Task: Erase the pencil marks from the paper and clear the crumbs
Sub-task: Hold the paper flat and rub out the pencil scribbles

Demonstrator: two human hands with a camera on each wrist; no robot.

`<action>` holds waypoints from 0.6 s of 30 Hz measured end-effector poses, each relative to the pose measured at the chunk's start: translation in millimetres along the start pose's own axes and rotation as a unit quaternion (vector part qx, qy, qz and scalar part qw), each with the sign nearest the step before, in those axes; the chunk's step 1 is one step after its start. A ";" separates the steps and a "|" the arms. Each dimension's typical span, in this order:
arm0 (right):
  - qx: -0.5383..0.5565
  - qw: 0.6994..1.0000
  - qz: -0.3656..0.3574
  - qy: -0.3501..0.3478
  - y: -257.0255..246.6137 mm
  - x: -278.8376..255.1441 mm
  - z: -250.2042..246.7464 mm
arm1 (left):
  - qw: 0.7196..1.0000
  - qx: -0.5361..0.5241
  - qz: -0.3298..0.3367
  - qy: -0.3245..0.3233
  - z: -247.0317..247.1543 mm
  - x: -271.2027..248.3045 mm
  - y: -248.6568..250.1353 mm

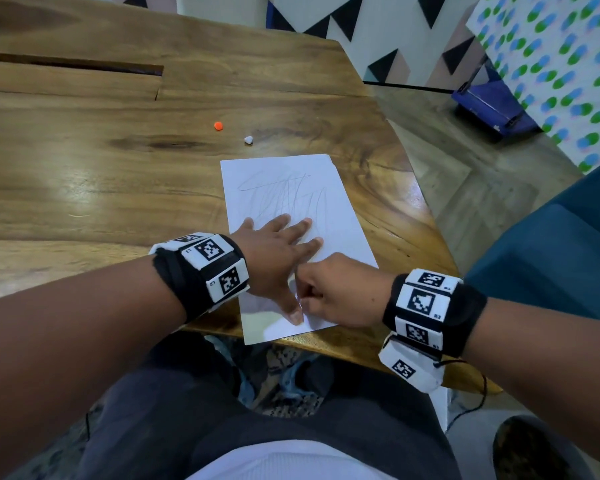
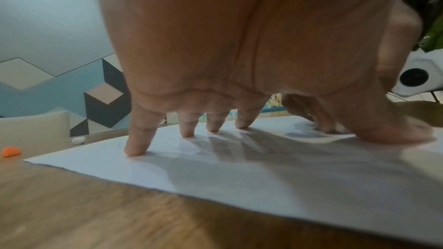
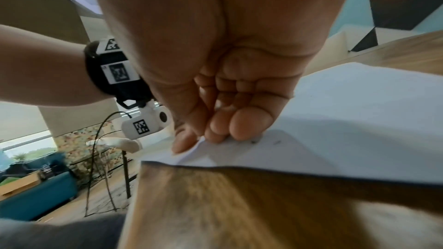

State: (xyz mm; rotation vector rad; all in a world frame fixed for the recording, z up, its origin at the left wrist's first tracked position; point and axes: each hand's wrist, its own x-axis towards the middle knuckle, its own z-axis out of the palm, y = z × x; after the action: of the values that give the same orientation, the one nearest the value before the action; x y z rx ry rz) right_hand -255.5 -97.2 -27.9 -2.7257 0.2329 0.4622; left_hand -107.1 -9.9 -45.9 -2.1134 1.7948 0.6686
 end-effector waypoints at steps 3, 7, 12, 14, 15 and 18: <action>0.015 0.998 0.058 0.037 18.1 10.7 -8.0 | 1.000 -0.002 0.003 0.011 0.6 -1.0 0.4; 0.031 0.988 0.121 0.088 43.3 25.6 -18.0 | 0.999 0.018 0.008 0.039 5.4 -8.9 0.5; 0.018 0.987 0.129 0.091 42.1 25.2 -13.5 | 0.999 0.031 0.017 0.032 12.3 -16.1 -6.8; -0.003 0.993 0.096 0.073 30.5 16.0 -8.1 | 0.999 0.030 0.018 0.030 13.6 -15.6 -7.2; -0.012 0.996 0.070 0.053 22.5 9.9 -4.4 | 0.999 0.025 0.018 0.029 13.8 -15.5 -6.7; -0.020 1.000 -0.016 -0.001 -0.5 -5.1 7.5 | 0.999 0.023 0.017 0.029 14.4 -15.6 -6.3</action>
State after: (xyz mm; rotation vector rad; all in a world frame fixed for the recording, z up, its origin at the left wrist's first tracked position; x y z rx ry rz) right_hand -262.3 -93.4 -32.5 -2.7644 0.1798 0.4647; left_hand -105.1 11.6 -50.5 -2.0970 1.8628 0.5753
